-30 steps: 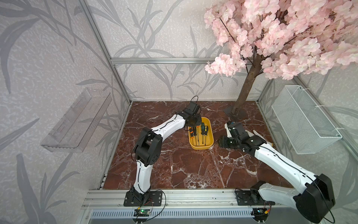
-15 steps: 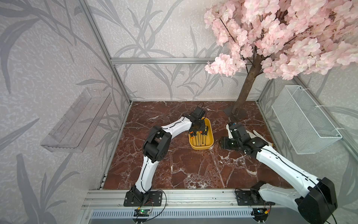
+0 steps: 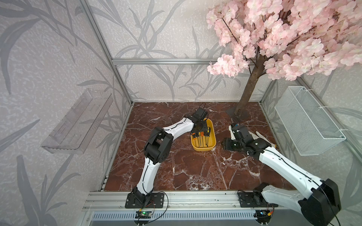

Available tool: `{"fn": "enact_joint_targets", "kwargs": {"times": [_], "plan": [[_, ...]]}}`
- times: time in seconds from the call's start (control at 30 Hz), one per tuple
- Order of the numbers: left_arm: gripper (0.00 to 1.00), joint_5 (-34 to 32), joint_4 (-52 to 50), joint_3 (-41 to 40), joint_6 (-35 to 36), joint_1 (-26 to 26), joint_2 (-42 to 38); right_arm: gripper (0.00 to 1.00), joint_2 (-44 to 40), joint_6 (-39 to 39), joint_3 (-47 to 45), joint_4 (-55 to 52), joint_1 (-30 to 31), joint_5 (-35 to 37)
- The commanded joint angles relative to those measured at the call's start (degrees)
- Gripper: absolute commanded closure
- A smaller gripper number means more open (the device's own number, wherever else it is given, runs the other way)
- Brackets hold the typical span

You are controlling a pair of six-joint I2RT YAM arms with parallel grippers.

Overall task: Put the screwdriver on the desktop into the storage box
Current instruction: Place the screwdriver in the storage box, then reset both arms

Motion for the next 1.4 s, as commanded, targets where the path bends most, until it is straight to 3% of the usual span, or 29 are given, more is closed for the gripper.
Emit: {"fn": "enact_joint_targets", "kwargs": {"times": [0.0, 0.3, 0.4, 0.43, 0.47, 0.53, 0.6, 0.73, 0.9, 1.13, 1.23, 1.37], "plan": [[0.47, -2.13, -1.25, -0.97, 1.41, -0.24, -5.41, 0.42, 1.13, 0.08, 1.6, -0.32, -0.2, 0.28], [0.38, -7.43, -0.93, -7.96, 4.92, -0.18, -15.52, 0.38, 5.7, -1.94, 7.19, 0.57, -0.28, 0.75], [0.29, -10.14, -0.77, -11.03, 5.44, -0.02, -19.15, 0.33, 6.87, -2.44, 9.08, 1.24, -1.41, 0.58], [0.28, -11.09, -0.65, -12.11, 5.92, 0.16, -20.27, 0.25, 7.35, -2.64, 9.85, 1.52, -2.1, 0.29], [0.22, -12.21, -0.62, -13.18, 6.34, 0.45, -21.45, 0.01, 7.87, -2.93, 10.74, 1.64, -2.61, 0.2], [0.04, -15.01, -1.28, -14.62, 6.81, 1.19, -22.91, 0.01, 9.05, -3.86, 12.9, 1.36, -3.72, 0.4], [0.0, -17.21, -3.21, -15.19, 7.19, 2.43, -24.37, 0.01, 10.25, -4.91, 15.18, 1.18, -4.96, 0.55], [0.0, -20.34, -4.09, -17.4, 8.46, 5.32, -28.15, 0.01, 12.03, -6.31, 18.52, 1.63, -7.98, 1.27], [0.0, -24.34, 2.81, -25.71, 10.69, 11.28, -37.96, 0.01, 13.05, -7.44, 19.29, 4.17, -13.03, 2.76], [0.0, -24.68, 9.9, -35.64, 14.76, 19.7, -47.88, 0.01, 12.29, -9.48, 17.59, 6.66, -17.86, 4.39], [0.0, -25.66, 11.05, -38.64, 16.49, 22.55, -49.01, 0.01, 11.38, -11.74, 15.42, 9.4, -18.81, 6.93], [0.0, -26.65, 19.78, -47.0, 19.35, 25.88, -52.35, 0.01, 7.9, -15.65, 9.08, 17.61, -18.9, 15.09]]}}
